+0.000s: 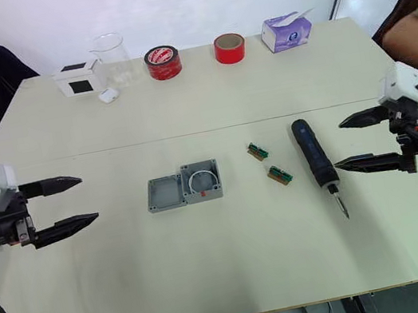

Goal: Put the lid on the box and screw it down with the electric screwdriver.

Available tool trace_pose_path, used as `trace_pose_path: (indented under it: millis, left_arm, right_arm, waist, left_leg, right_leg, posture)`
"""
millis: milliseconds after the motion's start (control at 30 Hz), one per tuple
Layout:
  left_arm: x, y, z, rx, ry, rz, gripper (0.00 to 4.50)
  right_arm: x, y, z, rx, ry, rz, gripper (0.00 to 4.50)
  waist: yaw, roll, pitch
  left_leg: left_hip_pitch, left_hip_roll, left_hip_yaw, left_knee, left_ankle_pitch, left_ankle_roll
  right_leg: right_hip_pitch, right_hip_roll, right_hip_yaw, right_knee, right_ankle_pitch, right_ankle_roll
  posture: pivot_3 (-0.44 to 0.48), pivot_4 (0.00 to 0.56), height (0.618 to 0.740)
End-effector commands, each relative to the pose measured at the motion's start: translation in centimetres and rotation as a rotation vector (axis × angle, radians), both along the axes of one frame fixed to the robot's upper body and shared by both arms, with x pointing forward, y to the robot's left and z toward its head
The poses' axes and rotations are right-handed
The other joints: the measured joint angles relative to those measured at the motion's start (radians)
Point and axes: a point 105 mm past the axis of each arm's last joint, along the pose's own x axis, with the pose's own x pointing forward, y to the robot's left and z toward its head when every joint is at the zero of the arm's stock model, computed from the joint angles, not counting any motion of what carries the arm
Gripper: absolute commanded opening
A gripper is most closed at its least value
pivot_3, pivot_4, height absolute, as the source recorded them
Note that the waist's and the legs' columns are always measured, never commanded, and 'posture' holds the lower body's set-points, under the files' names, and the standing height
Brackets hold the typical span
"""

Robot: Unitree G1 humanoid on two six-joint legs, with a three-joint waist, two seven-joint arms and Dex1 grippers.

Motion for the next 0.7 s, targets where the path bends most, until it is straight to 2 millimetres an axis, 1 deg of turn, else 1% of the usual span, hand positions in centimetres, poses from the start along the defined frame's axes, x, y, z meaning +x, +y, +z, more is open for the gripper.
trace_pose_path:
  millis: [33, 267, 467, 600, 700]
  left_arm:
    - [-0.1, -0.3, 0.7, 0.021, -0.035, -0.005, 4.40]
    - [0.0, -0.4, 1.4, 0.034, -0.044, -0.013, 4.40]
    - [0.0, -0.6, 1.8, 0.037, -0.052, -0.022, 4.40]
    - [0.6, -1.7, 1.7, 0.037, -0.059, -0.035, 4.40]
    - [1.1, -2.6, 1.8, 0.027, -0.072, -0.060, 4.40]
  right_arm:
    - [-0.3, -0.3, 1.1, 0.003, -0.058, -0.008, 4.50]
    - [-1.0, 0.5, 0.3, 0.034, -0.051, -0.002, 4.50]
    - [-0.9, 1.4, 0.1, 0.063, -0.062, -0.004, 4.50]
    - [-0.2, 1.1, 0.0, 0.062, -0.070, -0.044, 4.50]
    - [-0.3, 1.9, 0.0, 0.070, -0.074, -0.031, 4.50]
  waist:
    - [0.000, 0.000, 0.000]
    - [0.002, 0.000, 0.000]
    - [0.001, 0.000, 0.000]
    - [0.001, 0.000, 0.000]
    - [0.004, -0.001, 0.000]
  left_leg:
    - [0.000, 0.000, 0.000, 0.000, 0.000, 0.000]
    - [0.001, 0.000, 0.000, 0.001, 0.001, -0.001]
    - [0.001, -0.001, 0.000, 0.001, 0.001, -0.001]
    - [0.001, 0.000, 0.000, 0.002, 0.001, -0.001]
    - [0.001, 0.000, 0.000, 0.002, 0.001, -0.001]
  right_leg:
    - [0.000, 0.000, 0.000, 0.000, 0.000, 0.000]
    - [0.001, 0.000, 0.000, 0.001, 0.001, 0.002]
    - [0.001, 0.002, 0.000, 0.002, 0.002, 0.003]
    - [0.001, 0.004, 0.001, 0.003, 0.002, 0.004]
    - [0.002, 0.005, 0.001, 0.003, 0.002, 0.004]
  posture:
    - [0.000, 0.150, 0.740]
    - [0.000, 0.150, 0.740]
    - [0.000, 0.150, 0.740]
    - [0.000, 0.150, 0.740]
    - [0.000, 0.150, 0.740]
